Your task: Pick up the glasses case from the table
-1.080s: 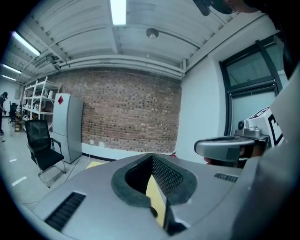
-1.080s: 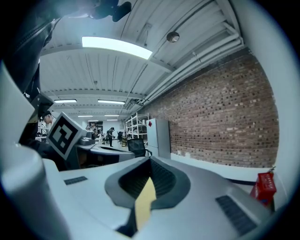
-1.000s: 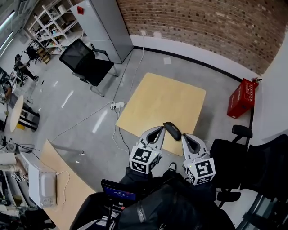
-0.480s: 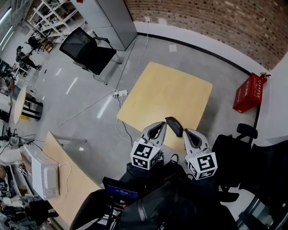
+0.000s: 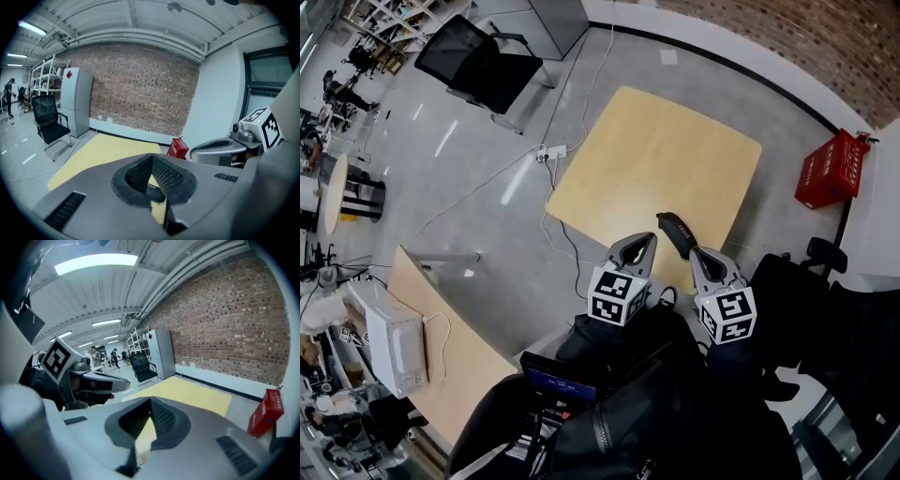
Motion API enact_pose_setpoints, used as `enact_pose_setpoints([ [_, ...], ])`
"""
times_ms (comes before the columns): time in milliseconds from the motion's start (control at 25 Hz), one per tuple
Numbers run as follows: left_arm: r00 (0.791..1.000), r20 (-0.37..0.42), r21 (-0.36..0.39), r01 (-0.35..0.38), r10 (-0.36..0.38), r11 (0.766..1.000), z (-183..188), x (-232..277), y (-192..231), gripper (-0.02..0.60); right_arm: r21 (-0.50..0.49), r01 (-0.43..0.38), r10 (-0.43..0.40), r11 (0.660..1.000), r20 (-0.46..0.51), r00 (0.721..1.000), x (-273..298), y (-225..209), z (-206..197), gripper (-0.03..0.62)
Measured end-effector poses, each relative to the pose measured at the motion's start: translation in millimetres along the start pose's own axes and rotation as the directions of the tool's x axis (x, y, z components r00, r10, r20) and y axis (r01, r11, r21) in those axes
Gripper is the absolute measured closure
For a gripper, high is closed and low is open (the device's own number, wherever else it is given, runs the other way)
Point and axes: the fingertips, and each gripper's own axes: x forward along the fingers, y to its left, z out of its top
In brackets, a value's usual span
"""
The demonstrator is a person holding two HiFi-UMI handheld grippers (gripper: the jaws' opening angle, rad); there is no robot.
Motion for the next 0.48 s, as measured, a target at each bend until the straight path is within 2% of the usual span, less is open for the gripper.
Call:
enact_pose_setpoints([
  [200,0.992,-0.126,-0.047,0.0,-0.006,0.999,-53,14,20,0.581,0.023,0.003,0.0,1.0,-0.12,0.993,29,-4,-46,0.591],
  [480,0.976,-0.219,-0.089,-0.005,-0.014,0.996,-105,26,37,0.581,0.001,0.003,-0.002,1.0,-0.265,0.964,59,-7,-104,0.591],
])
